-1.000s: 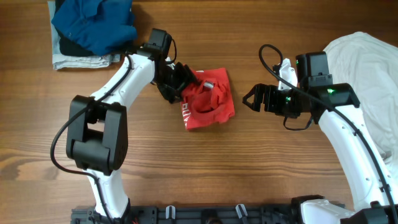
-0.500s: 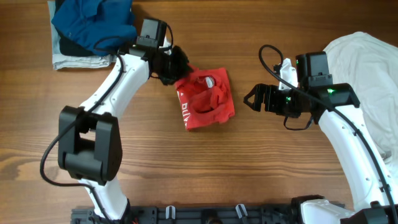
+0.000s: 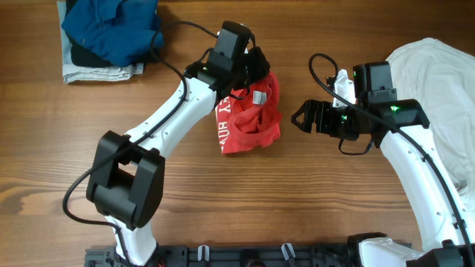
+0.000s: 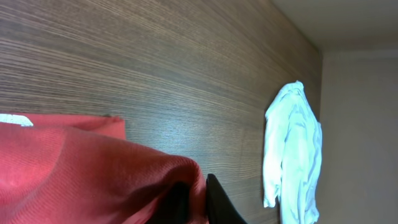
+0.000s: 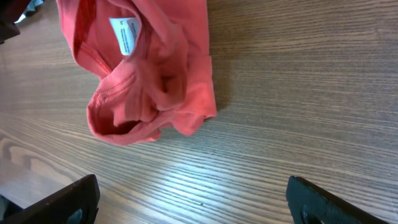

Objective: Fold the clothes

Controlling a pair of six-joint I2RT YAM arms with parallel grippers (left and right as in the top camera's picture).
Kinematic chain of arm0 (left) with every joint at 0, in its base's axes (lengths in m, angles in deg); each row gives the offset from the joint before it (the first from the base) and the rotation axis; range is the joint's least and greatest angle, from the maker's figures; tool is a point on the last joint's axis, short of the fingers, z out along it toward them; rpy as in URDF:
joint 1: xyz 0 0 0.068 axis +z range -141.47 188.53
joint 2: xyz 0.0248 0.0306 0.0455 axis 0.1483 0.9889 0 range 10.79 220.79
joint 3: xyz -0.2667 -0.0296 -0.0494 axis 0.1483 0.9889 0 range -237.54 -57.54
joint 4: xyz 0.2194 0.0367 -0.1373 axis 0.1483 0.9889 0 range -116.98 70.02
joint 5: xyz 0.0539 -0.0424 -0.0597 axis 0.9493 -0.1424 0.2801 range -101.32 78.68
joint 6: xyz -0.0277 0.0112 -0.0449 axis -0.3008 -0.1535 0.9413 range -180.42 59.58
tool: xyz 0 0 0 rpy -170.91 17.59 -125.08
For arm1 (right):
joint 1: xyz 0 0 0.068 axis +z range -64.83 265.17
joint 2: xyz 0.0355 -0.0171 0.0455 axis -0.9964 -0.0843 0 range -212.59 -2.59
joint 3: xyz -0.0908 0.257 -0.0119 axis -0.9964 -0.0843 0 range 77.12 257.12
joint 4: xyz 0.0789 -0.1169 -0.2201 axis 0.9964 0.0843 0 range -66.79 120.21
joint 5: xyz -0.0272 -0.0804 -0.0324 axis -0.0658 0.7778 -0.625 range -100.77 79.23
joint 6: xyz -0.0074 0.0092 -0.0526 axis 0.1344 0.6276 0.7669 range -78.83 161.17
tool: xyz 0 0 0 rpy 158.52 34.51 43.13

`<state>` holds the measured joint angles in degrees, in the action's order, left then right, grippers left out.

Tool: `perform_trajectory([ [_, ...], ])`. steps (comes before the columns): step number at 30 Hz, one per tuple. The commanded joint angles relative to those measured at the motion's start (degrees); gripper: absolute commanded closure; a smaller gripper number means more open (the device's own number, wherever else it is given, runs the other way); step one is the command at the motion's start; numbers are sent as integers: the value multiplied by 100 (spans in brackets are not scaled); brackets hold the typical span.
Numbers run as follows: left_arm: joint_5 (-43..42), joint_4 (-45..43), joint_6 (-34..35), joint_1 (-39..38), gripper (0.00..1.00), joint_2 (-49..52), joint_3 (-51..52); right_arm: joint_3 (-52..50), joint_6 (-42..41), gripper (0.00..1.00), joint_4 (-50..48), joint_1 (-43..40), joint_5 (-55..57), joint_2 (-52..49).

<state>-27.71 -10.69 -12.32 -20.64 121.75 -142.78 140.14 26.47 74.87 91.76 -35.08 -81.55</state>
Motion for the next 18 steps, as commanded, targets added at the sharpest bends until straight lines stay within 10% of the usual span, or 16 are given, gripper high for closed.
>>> perform_trajectory([
  [1,-15,-26,232,-79,63,278,-26,-70,101,4,-2,31,57,-44],
  [2,-52,-17,227,-127,32,343,-26,-70,101,4,-7,31,57,-44],
  [5,-76,-210,-2,-310,1,380,-26,-70,96,4,2,31,55,-44],
  [11,236,579,-461,566,0,-723,-28,-70,-48,4,-50,31,-146,-44],
  [18,273,4216,-1217,2186,0,-1414,-15,-70,-1193,13,-946,765,-378,-798],
])
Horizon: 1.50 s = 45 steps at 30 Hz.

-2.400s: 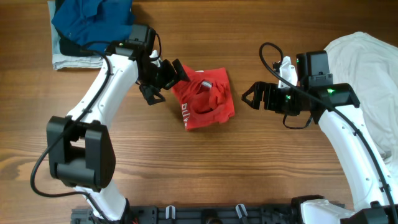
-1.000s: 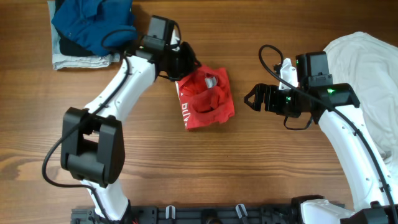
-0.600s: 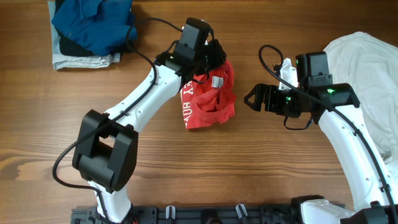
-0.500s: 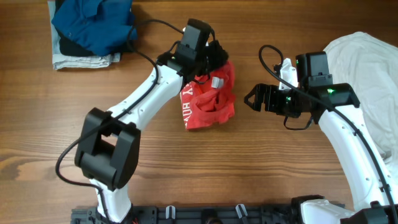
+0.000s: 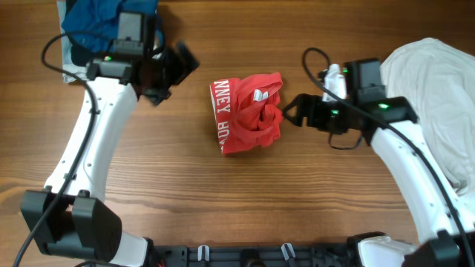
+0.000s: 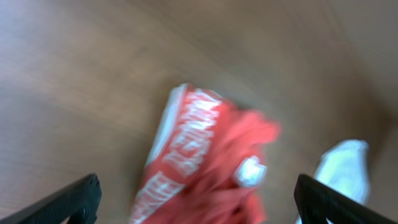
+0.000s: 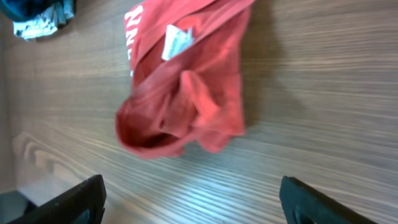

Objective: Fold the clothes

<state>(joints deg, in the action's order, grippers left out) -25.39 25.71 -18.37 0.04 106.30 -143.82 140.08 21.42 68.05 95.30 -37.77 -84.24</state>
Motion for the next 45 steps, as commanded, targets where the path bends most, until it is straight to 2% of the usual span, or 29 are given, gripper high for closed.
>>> perform_trajectory([
  [1,179,815,-614,125,0,155,94,-61,-855,16,-466,634,-107,-824],
  [4,505,1038,-632,122,0,168,94,-61,-1322,16,-798,1049,11,-1473],
  [6,503,1036,-629,122,0,168,94,-61,-1388,24,-966,1106,20,-1694],
  [8,503,1038,-629,120,0,168,94,-61,-1392,39,-1099,1106,26,-1840],
  [12,501,1040,-632,120,0,168,94,-61,-1497,83,-981,1095,916,-1899],
  [13,503,1040,-632,120,0,168,94,-44,-1497,89,-844,1060,1099,-1899],
  [17,522,1036,-632,120,0,179,94,442,-1349,92,310,704,1753,-1897],
  [18,542,1036,-632,120,0,181,94,647,-1300,96,717,592,2063,-1897],
  [20,608,1038,-632,122,0,181,94,769,-1250,96,1016,507,2295,-1897],
  [21,627,1034,-629,122,0,181,94,769,-1040,91,1075,501,2295,-1899],
  [23,625,1036,-629,120,0,181,94,769,-876,44,1270,503,2524,-1902],
  [24,625,1036,-629,120,0,181,94,772,-876,35,1357,494,2815,-1902],
  [27,625,1036,-629,120,0,184,94,1176,-925,33,1808,487,3362,-1873],
  [29,627,1038,-629,120,0,188,94,1875,-820,29,2387,444,3429,-1794],
  [31,627,1036,-632,120,0,192,94,2341,205,29,2669,455,2625,-1698],
  [33,627,1036,-632,120,0,192,94,2393,1655,29,2938,568,1414,-1635],
  [34,627,1034,-632,120,0,195,94,2312,2024,29,3021,640,1274,-1637],
  [40,627,981,-632,120,0,201,94,1613,2052,29,2328,1401,1237,-1639],
  [42,627,977,-632,120,0,201,94,1325,1849,27,1912,1637,1576,-1639],
  [43,627,994,-632,120,0,201,94,1040,1770,22,1644,1742,1980,-1644],
  [45,627,999,-719,120,0,201,94,831,1784,22,1464,1751,2020,-1648],
])
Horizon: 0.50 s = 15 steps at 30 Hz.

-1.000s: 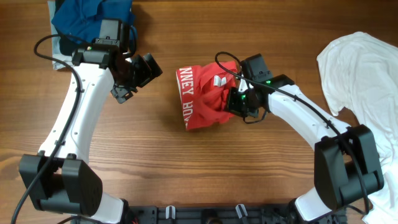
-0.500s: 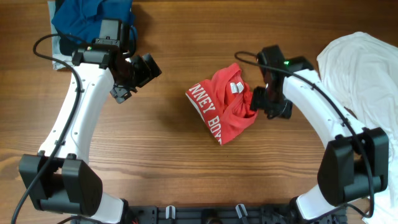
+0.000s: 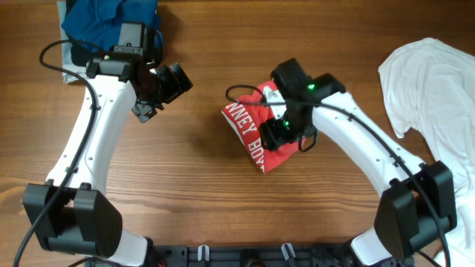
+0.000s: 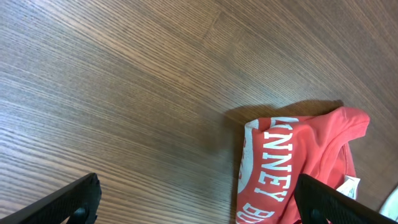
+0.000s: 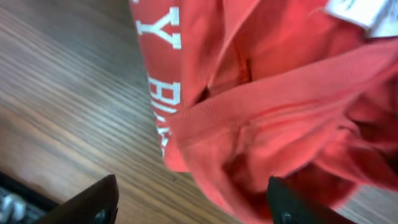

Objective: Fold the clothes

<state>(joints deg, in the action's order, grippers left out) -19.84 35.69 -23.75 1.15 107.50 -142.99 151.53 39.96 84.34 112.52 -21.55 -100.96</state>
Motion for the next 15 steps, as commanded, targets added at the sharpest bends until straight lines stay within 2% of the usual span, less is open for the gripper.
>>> perform_trajectory([
  [1,72,0,-195,9,0,81,11,-334,-118,23,-188,28,398,24],
  [3,70,-7,-195,9,0,81,11,-334,-210,26,-269,28,398,24],
  [4,72,-2,-195,9,0,81,11,-334,-221,40,-304,28,398,24],
  [5,70,2,-195,9,0,81,11,-334,-249,60,-315,28,398,24],
  [8,72,17,-195,9,0,81,11,-341,-686,96,-466,28,737,24],
  [13,72,17,-197,9,0,81,11,-341,-970,95,-568,-24,997,24],
  [15,72,15,-197,9,0,81,13,-339,-1329,96,-579,-92,1475,24],
])
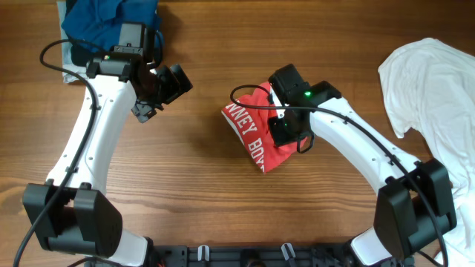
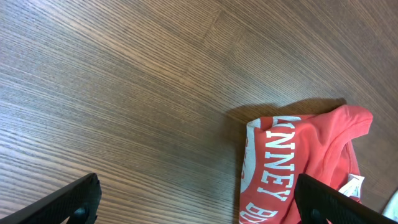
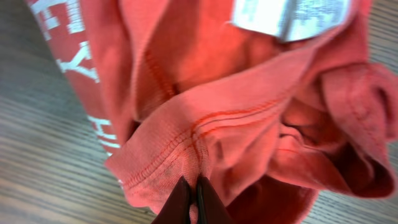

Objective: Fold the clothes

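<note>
A crumpled red T-shirt [image 1: 256, 137] with white lettering lies bunched at the table's middle. My right gripper [image 3: 194, 193] is shut on a stitched fold of its fabric, with the white neck label [image 3: 289, 15] above. The same red T-shirt [image 2: 298, 171] fills the lower right of the left wrist view. My left gripper [image 1: 172, 83] hovers open to the shirt's left, apart from it, nothing between its fingers [image 2: 68, 205].
A white garment [image 1: 434, 81] is spread at the right edge. A blue garment on folded clothes [image 1: 107, 33] sits at the far left corner. Bare wood lies between them.
My right gripper, open over the red shirt half a second ago, is now shut on a fold of it. The left arm has not moved.
My left gripper held the red shirt's edge while the right waited open beside it. Then the left was off at the left, open, with the shirt let go. The right then stood open over the shirt, which had shifted, and now pinches it.
</note>
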Controlling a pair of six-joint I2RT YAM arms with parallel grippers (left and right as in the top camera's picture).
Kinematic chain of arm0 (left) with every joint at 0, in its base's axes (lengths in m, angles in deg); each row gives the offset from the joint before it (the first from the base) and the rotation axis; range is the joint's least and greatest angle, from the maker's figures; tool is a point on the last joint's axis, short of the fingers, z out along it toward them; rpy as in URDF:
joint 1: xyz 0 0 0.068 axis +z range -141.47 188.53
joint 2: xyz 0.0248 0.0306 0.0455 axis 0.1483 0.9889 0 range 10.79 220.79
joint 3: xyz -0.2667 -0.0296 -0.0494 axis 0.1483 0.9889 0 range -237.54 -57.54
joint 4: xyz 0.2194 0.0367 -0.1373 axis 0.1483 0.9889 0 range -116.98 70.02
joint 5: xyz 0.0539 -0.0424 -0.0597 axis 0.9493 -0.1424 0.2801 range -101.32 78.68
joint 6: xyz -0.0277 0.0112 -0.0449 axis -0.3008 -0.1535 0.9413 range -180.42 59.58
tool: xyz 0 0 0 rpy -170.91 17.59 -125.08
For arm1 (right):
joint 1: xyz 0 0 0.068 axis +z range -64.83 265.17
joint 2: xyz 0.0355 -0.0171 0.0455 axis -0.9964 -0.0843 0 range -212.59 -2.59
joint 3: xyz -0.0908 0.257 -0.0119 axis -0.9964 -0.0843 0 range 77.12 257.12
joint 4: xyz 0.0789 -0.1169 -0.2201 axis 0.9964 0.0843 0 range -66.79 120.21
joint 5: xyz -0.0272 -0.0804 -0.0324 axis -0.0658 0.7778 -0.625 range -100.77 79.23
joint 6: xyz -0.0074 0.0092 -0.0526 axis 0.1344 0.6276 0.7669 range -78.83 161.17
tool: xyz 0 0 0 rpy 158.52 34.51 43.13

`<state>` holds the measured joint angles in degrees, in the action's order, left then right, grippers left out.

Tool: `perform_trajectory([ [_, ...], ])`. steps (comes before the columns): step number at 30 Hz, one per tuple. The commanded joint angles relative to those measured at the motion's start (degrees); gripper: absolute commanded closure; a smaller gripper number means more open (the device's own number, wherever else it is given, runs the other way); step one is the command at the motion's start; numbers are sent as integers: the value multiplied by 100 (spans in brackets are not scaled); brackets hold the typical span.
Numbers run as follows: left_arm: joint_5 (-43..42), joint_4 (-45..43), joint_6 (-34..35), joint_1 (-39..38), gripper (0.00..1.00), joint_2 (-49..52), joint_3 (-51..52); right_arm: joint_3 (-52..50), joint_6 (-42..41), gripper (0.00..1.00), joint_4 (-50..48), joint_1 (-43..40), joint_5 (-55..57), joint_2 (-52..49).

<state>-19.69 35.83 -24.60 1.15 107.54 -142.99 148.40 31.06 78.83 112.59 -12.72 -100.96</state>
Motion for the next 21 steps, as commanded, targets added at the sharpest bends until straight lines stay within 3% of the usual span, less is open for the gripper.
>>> perform_trajectory([
  [1,57,2,-111,9,0,76,11,-26,-588,95,-76,-168,785,24],
  [9,59,-24,-109,11,0,76,13,28,-986,96,-310,-1779,586,24],
  [13,59,-39,-111,11,0,76,13,28,-1244,96,-81,-1978,496,24],
  [15,59,-39,-109,11,0,76,13,26,-1237,85,72,-1969,407,24],
  [18,59,-33,-111,11,0,76,13,26,-1578,86,323,-1976,1054,24],
  [19,59,-35,-109,11,0,76,13,26,-1864,78,404,-1991,1255,24],
  [20,57,-35,-109,9,0,76,13,26,-1840,51,387,-1998,1233,24],
  [21,57,-35,-109,11,0,76,13,28,-1840,53,350,-1996,1228,24],
])
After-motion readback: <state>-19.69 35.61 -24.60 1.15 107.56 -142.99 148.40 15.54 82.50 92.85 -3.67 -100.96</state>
